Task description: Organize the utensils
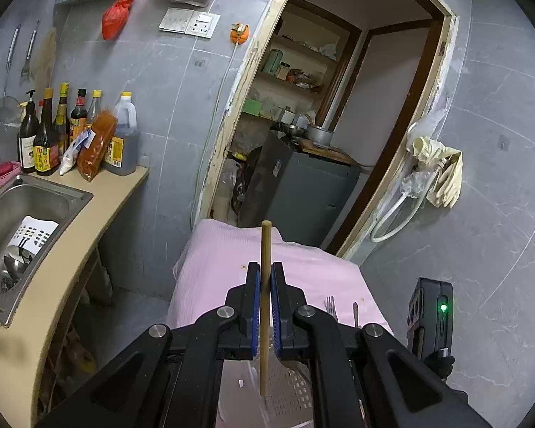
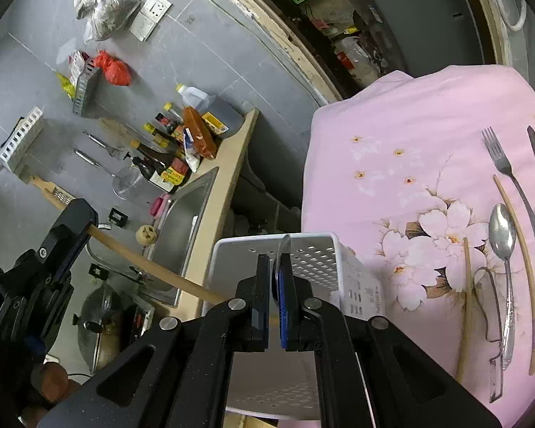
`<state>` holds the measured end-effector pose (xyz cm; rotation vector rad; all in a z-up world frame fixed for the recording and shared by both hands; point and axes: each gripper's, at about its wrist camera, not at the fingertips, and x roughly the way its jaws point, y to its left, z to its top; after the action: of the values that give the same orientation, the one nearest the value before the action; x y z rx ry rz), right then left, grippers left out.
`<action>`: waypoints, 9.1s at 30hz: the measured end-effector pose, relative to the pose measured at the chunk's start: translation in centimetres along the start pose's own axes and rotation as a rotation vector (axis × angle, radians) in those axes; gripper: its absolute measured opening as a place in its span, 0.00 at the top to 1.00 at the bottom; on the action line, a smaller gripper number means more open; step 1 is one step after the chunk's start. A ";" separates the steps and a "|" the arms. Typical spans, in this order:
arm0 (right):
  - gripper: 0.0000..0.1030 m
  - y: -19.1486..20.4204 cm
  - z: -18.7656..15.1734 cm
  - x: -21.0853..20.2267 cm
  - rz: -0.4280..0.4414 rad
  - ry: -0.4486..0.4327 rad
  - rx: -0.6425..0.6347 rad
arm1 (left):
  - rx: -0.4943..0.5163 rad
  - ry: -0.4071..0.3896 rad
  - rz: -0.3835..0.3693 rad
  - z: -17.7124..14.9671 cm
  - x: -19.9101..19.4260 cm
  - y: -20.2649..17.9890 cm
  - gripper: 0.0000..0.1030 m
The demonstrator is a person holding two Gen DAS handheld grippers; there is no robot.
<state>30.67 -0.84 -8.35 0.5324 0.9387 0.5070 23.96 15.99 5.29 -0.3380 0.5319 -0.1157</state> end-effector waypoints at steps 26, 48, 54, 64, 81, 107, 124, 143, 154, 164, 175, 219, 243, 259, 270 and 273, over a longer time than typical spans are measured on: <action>0.21 -0.7 0.4 -13.3 -0.210 -0.376 -0.201 | 0.035 0.024 0.003 -2.6 -0.7 -2.6 0.44; 0.01 -7.5 -0.2 -26.2 -0.711 -0.478 -0.416 | 0.290 -0.092 0.198 -8.8 -1.3 -15.8 0.03; 0.01 -10.9 -0.2 -27.4 -0.723 -0.476 -0.410 | 0.326 -0.059 0.195 -11.4 0.4 -18.4 0.03; 0.01 -15.4 0.1 -25.5 -0.636 -0.413 -0.446 | 0.345 0.010 0.241 -14.6 4.4 -20.5 0.03; 0.01 -21.7 1.2 -18.1 -0.586 -0.277 -0.547 | 0.365 0.132 0.319 -19.0 13.5 -18.9 0.03; 0.85 -25.1 2.9 -7.5 -0.440 0.065 -0.399 | 0.225 0.327 0.187 -18.9 23.2 -15.5 0.57; 0.91 -24.6 3.5 -5.5 -0.531 0.168 -0.289 | 0.169 0.408 0.122 -17.6 25.1 -14.6 0.89; 0.95 -21.7 2.7 -11.5 -0.302 -0.031 -0.152 | 0.177 0.303 0.074 -14.2 18.5 -16.1 0.98; 0.95 -18.6 1.0 -15.5 -0.303 -0.160 -0.204 | 0.280 0.148 0.061 -12.2 11.9 -18.3 0.98; 0.95 -14.1 0.1 -20.0 -0.311 -0.286 -0.267 | 0.297 0.065 0.018 -9.8 7.5 -18.5 0.98; 0.95 -5.1 2.6 -23.5 -0.258 -0.476 -0.402 | 0.302 -0.120 0.042 -2.9 1.3 -17.8 0.98; 0.95 6.3 0.9 -6.8 -0.121 -0.439 -0.528 | 0.305 -0.250 0.187 -2.3 1.1 -2.9 0.98; 0.95 3.2 -0.2 -5.7 -0.058 -0.335 -0.470 | 0.261 -0.131 0.148 -5.1 2.0 -1.5 0.97; 0.53 0.3 0.6 -12.3 -0.147 -0.459 -0.415 | 0.228 -0.113 0.108 -4.6 1.0 -3.8 0.97; 0.12 -4.2 1.8 -20.2 -0.405 -0.553 -0.420 | 0.256 -0.149 0.115 -5.5 0.6 -10.1 0.24; 0.05 -5.6 2.2 -21.6 -0.486 -0.552 -0.442 | 0.269 -0.159 0.139 -6.2 0.8 -12.1 0.16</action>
<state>22.85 -18.86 2.42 0.0214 0.3795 0.1004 21.23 2.67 4.10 -0.0466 0.3751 -0.0248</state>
